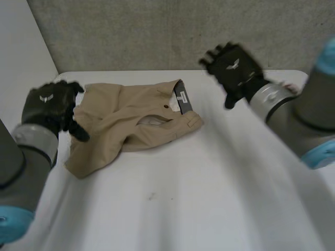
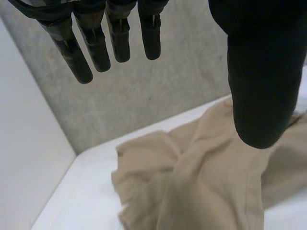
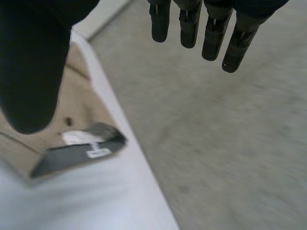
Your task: Fold the shorts.
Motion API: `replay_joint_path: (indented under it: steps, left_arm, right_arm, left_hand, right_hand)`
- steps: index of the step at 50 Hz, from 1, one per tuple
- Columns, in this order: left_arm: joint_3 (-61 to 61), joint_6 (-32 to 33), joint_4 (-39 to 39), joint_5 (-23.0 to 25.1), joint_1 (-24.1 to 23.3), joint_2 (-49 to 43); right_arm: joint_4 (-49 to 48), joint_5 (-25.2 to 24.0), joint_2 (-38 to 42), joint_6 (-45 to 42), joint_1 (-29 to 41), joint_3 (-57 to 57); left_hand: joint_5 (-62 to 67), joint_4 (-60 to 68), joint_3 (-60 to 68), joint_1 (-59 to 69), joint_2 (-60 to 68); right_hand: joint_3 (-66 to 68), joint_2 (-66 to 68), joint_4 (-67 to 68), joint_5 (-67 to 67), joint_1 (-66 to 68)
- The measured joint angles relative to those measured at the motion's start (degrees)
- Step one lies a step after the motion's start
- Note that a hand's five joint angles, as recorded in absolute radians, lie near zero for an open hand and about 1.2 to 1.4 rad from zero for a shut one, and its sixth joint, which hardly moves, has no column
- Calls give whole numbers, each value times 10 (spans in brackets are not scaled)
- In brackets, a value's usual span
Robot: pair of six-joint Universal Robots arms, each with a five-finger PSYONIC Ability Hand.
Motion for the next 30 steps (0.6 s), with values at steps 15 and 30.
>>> replay_joint_path:
  steps: [15,30]
  left_arm:
    - [-88,-1,103,-38,-5,-102]
    - [-84,-16,101,-33,-4,-124]
  right_arm:
    - [-109,-53,248,6,34,-111]
    - [-102,-49,290,9,46,-165]
  left_hand:
    - [-2,-2,-1,0,-3]
    - [-9,-14,-15,-17,-13]
  right_hand:
    - [59,30,28,31,62]
    - [559,540,539,512,477]
